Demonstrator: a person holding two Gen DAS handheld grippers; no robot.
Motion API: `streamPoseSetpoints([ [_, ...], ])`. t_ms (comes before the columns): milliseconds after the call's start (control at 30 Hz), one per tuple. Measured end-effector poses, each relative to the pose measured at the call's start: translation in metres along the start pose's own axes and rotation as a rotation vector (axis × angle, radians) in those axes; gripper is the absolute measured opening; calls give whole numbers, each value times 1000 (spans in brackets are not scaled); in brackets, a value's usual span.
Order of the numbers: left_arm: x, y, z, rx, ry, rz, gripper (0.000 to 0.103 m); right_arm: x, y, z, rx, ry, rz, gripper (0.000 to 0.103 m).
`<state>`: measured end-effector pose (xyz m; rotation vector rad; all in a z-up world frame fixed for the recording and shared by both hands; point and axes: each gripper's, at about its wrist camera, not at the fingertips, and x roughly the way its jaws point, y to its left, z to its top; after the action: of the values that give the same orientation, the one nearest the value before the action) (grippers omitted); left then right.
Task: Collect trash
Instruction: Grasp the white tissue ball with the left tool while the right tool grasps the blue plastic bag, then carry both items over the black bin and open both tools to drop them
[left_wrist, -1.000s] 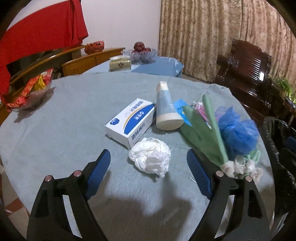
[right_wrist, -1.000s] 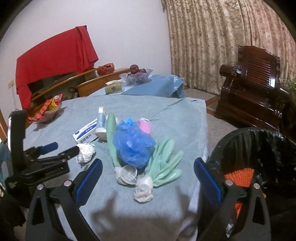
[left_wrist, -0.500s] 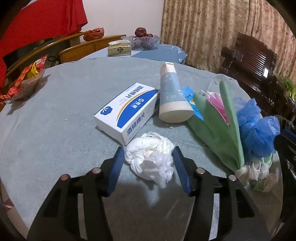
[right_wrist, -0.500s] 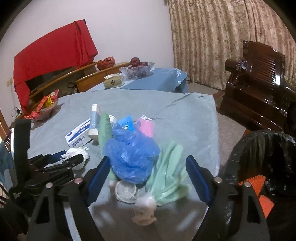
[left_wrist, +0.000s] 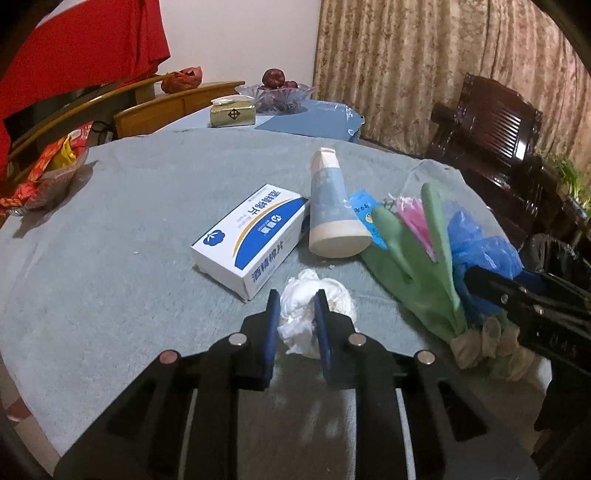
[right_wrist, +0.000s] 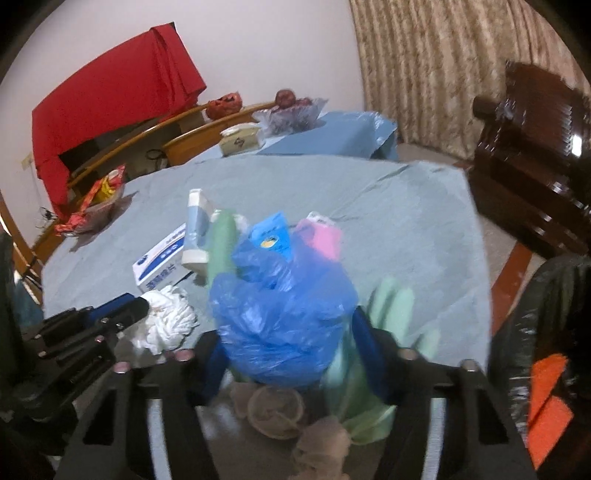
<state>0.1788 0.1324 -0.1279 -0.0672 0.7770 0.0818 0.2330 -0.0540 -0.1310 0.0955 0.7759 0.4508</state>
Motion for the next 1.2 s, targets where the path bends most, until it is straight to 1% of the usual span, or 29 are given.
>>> streamPoseSetpoints([
  [67,2,1,-2,-3,6,3,24,-2,5,0,-16,-3,3,38],
  [133,7,4,-2,-14,17,2,38,-3,10,0,-30,-6,3,36],
  [167,10,4,-3,-18,22,1,42,-4,10,-1,-36,-8,3,36],
  [233,14,4,-3,-19,25,3,52,-3,11,-1,-40,-7,-4,36],
  [267,16,4,-3,-17,26,0,57,-2,11,-1,-41,-5,-9,36],
  [300,18,3,-2,-14,29,2,66,-1,11,-1,-40,-2,-11,37],
  [333,20,2,-2,-10,31,3,71,0,11,0,-38,-1,-11,39],
  [367,24,1,-1,-6,37,-4,72,1,11,0,-36,2,-10,42],
  [433,30,-2,0,-12,61,-22,80,3,11,1,-32,8,-8,43],
  [467,32,-3,0,-18,71,-37,80,3,11,1,-33,9,-6,41],
  [500,35,-5,1,-24,84,-62,76,3,11,1,-35,9,-3,39],
  [533,36,-6,0,-24,88,-81,61,2,11,1,-35,10,3,38],
  [567,35,-9,0,-20,86,-109,54,1,10,2,-36,10,6,35],
  [633,31,-16,0,0,77,-136,23,-2,9,3,-37,5,10,32],
  [700,25,-23,-1,13,66,-142,23,-8,9,5,-36,-9,21,29],
  [800,14,-22,-1,-20,49,-160,22,-19,12,7,-44,-39,24,28],
  [1033,-36,-23,13,-6,-45,-135,22,-54,15,17,-43,-110,33,27],
  [1200,-63,-32,21,9,-78,-132,22,-80,17,18,-34,-145,36,27],
])
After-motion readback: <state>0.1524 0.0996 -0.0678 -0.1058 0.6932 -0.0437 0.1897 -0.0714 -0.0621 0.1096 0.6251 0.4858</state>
